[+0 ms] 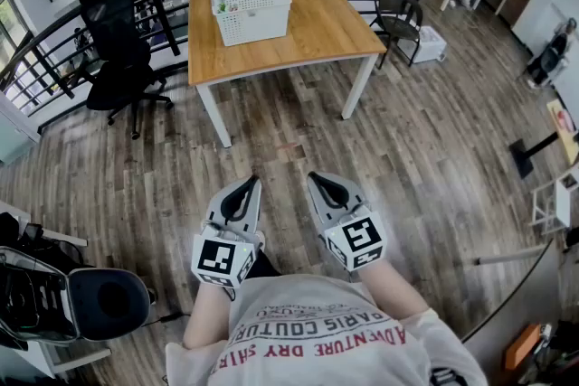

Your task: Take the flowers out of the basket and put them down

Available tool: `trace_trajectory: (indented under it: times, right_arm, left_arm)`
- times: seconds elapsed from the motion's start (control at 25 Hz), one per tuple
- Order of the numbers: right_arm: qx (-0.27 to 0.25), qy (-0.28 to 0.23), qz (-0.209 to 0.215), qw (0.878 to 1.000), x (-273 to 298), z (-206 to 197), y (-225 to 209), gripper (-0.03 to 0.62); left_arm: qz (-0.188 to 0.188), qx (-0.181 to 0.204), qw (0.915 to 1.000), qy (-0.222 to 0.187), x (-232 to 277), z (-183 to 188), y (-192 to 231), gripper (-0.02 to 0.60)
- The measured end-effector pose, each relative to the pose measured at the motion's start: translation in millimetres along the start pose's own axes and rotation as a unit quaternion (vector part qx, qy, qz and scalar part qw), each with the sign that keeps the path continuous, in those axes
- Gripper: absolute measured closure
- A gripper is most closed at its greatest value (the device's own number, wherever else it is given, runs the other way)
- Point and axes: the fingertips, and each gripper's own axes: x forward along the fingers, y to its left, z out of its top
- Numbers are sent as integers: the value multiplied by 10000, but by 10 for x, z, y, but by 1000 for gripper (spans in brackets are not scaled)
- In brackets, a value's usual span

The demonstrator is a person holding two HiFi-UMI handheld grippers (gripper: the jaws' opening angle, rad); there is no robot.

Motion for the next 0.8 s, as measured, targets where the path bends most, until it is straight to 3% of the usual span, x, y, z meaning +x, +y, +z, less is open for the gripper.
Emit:
trace_trajectory:
  times: [0.28, 0.8]
  right_arm:
    - [7, 54, 27, 10000, 163, 14, 32, 565]
    - [482, 336, 78, 9982, 732, -305, -118, 565]
  left_arm:
    - [26, -136, 9999, -32, 27, 26, 165, 555]
    - [-65, -349, 9990, 276, 401, -324, 617, 555]
